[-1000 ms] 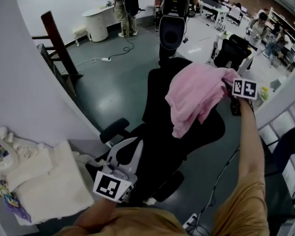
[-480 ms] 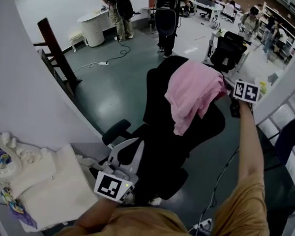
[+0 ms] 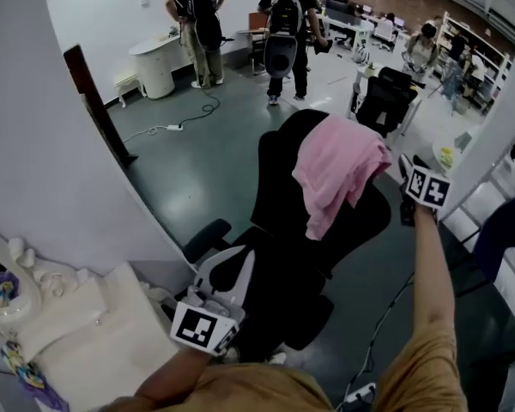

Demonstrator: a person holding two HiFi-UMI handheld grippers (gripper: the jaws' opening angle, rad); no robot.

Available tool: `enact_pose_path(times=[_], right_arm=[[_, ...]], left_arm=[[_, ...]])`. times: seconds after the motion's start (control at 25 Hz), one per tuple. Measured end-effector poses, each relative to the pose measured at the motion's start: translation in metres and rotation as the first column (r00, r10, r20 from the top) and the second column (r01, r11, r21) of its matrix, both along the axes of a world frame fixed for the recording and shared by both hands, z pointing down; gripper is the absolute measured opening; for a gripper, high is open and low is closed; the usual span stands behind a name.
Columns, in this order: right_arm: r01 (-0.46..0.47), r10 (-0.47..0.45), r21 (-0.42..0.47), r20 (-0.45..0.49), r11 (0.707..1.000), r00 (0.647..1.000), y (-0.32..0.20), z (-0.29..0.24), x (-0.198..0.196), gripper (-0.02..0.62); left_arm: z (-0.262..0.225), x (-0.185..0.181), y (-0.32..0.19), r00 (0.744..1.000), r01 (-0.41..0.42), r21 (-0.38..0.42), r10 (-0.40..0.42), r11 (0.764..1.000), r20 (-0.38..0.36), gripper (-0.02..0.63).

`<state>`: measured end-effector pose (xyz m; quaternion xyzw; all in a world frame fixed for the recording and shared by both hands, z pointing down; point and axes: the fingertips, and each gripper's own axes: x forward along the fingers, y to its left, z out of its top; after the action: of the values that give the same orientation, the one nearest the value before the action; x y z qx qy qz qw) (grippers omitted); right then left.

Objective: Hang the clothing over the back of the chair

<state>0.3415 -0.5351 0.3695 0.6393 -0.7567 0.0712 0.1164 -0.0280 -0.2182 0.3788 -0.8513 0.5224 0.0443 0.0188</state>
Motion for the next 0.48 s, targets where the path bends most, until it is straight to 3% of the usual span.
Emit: enact_pose_path(times=[0.2, 0.32, 0.48], right_arm=[[-0.005, 0.005, 0.003, -0.01, 1.0, 1.0, 0.038, 0.004, -0.021, 0.122], [-0.002, 0.002, 0.0, -0.008, 1.0, 1.0, 0.06, 0.007, -0.031, 0.006], [0.032, -0.032, -0.005, 0.003, 0.999, 0.999, 0.084, 0.017, -0.052, 0.003]], left_arm=[[-0.004, -0.023, 0.016, 1.0, 0.001, 0.024, 0.0, 1.0, -0.022, 0.005], [-0.009, -0.033, 0.023, 1.0, 0.0, 0.062, 0.001, 0.998, -0.021, 0.005], [-0.009, -0.048, 0.03, 1.0, 0.014, 0.072, -0.013, 0.997, -0.019, 0.005]])
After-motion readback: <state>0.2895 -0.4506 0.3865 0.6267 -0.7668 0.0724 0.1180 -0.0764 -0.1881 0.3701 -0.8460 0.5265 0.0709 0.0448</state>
